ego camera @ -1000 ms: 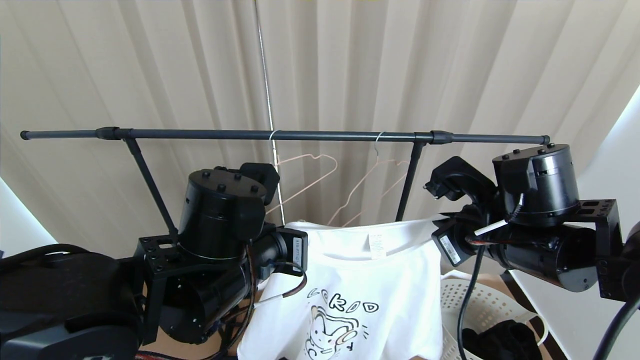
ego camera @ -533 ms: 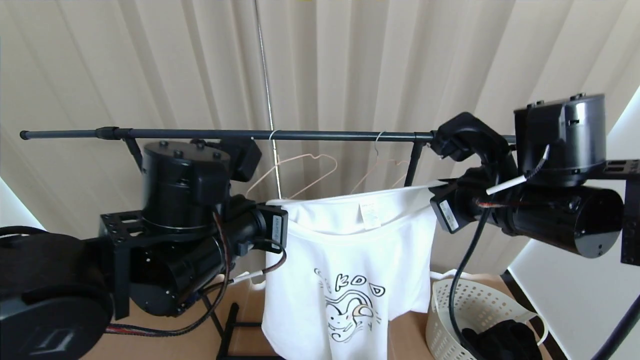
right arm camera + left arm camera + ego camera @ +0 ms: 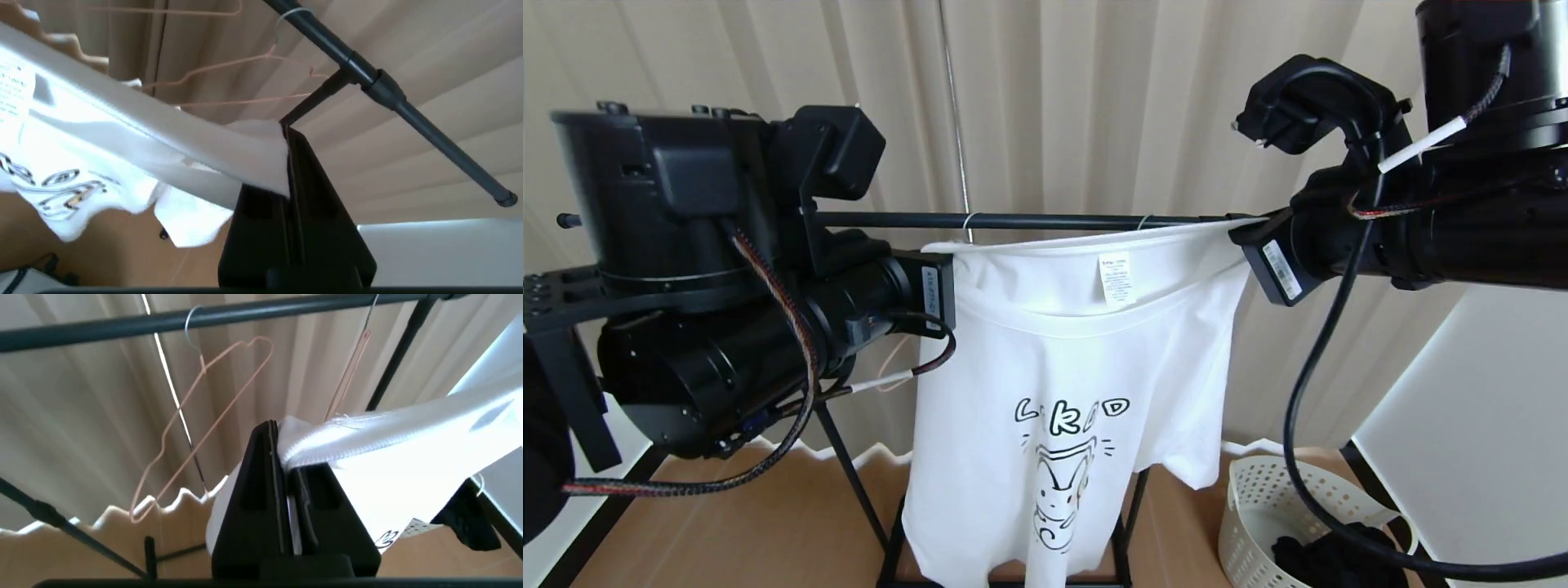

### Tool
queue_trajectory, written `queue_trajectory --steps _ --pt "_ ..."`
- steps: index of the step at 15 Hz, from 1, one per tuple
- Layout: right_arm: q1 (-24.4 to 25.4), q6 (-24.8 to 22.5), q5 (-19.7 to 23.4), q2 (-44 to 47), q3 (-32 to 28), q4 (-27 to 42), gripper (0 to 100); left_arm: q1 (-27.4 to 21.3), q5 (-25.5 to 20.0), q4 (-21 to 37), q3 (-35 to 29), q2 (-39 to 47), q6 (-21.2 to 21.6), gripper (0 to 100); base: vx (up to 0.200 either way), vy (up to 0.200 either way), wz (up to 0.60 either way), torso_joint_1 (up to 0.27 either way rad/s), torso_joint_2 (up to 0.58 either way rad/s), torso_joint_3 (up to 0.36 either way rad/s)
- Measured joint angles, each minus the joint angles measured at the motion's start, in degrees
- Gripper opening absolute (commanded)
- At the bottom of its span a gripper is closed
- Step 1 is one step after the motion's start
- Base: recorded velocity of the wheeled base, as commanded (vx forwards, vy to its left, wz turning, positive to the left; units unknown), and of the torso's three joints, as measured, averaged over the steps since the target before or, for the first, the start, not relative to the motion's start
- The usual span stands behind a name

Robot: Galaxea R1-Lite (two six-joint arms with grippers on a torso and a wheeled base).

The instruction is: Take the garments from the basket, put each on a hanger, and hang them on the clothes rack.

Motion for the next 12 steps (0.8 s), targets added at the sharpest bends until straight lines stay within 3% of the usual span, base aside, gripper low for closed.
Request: queue_trajectory --steps 4,7,12 --pt "0.30 -1.91 1.91 -2.62 -4.85 20.58 0 1.34 -6.45 0.02 -10.07 5.53 1.19 0 0.000 0.000 0.00 0.000 0.00 0.000" --pt "5.14 1.68 3.39 -3.54 -6.01 23.43 0 2.78 -12.56 -0.09 -18.94 12.02 1.60 0 0.000 0.000 0.00 0.000 0.00 0.000" --pt "17.19 16.24 6.73 -1.82 -6.01 25.10 0 3.83 -24.48 -0.38 -30.38 20.92 1.82 0 0.000 0.000 0.00 0.000 0.00 0.000"
